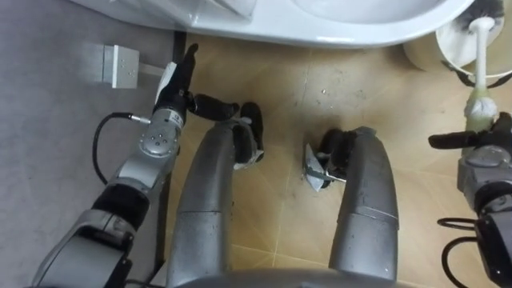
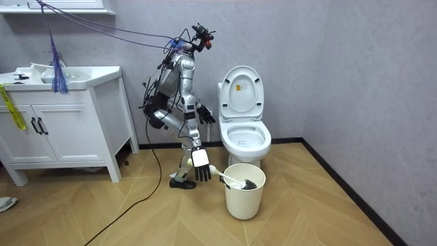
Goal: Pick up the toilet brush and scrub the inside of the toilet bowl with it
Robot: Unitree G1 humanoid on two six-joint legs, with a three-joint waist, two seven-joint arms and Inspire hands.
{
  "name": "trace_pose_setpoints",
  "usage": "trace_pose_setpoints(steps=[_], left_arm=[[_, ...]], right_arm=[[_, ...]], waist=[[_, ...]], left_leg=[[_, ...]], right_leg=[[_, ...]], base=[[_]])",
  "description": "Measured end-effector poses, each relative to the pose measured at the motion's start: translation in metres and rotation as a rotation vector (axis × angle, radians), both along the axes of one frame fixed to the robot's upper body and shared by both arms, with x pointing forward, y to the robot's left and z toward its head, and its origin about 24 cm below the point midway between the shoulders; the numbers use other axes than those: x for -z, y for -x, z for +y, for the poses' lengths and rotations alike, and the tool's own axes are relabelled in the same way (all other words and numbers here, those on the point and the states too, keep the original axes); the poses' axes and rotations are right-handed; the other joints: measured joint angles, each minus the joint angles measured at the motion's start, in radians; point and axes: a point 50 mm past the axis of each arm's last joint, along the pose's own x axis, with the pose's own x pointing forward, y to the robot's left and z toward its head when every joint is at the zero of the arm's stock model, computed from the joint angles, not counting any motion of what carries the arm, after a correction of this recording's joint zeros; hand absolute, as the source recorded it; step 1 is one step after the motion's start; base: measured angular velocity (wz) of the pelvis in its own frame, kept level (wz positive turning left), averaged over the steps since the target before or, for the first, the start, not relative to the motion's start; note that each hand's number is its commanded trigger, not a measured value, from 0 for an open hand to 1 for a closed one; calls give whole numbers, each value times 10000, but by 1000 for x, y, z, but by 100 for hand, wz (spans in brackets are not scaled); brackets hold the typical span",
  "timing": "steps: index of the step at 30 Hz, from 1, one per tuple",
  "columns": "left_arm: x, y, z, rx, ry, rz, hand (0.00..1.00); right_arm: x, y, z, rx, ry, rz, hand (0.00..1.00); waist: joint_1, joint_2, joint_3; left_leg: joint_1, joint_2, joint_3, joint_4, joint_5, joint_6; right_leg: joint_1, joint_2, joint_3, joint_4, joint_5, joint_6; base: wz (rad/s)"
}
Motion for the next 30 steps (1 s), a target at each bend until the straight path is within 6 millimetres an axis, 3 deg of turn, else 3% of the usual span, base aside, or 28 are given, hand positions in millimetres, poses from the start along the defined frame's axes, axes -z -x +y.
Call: trace_pose_setpoints(steps=[5, 7, 18, 23, 26, 30], left_arm=[[1, 1, 0, 8, -2, 22, 0], [2, 4, -1, 97, -33, 27, 0], [0, 14, -6, 240, 418, -161, 0], [13, 28, -7, 332, 464, 341, 0], [22, 38, -3, 174, 470, 698, 0], [38, 57, 2, -19, 449, 1388, 0]], right_arm=[[-1, -1, 0, -20, 12, -68, 100], [0, 2, -2, 101, -27, -35, 100], [9, 14, -3, 648, -561, -45, 100], [20, 29, -2, 851, -977, 345, 100], [28, 42, -3, 1300, -1490, 428, 100], [40, 56, 3, 1750, -2292, 581, 100]], waist=[[3, 20, -3], [-3, 19, -3], [-50, 11, -5], [-95, -7, -9], [-98, -57, -12], [-142, -114, -27]], left_leg=[[-1, -5, 11, 23, -60, -31], [-5, -14, 40, 193, -180, -26], [194, 44, 95, 292, -276, 24], [932, 47, -14, 50, -279, 23], [1683, 80, -2, -323, -280, 13], [2987, 195, 54, -1253, -195, -39]], right_leg=[[-11, -13, 14, 41, -66, -16], [-9, -156, -19, 217, -193, -89], [288, -168, -73, 237, -278, -36], [1180, -128, -251, -146, -271, 10], [1918, 35, -269, -628, -200, 142], [3283, 206, -493, -1808, 159, 145]], base=[[1], [2], [0], [0], [-11], [-17]])
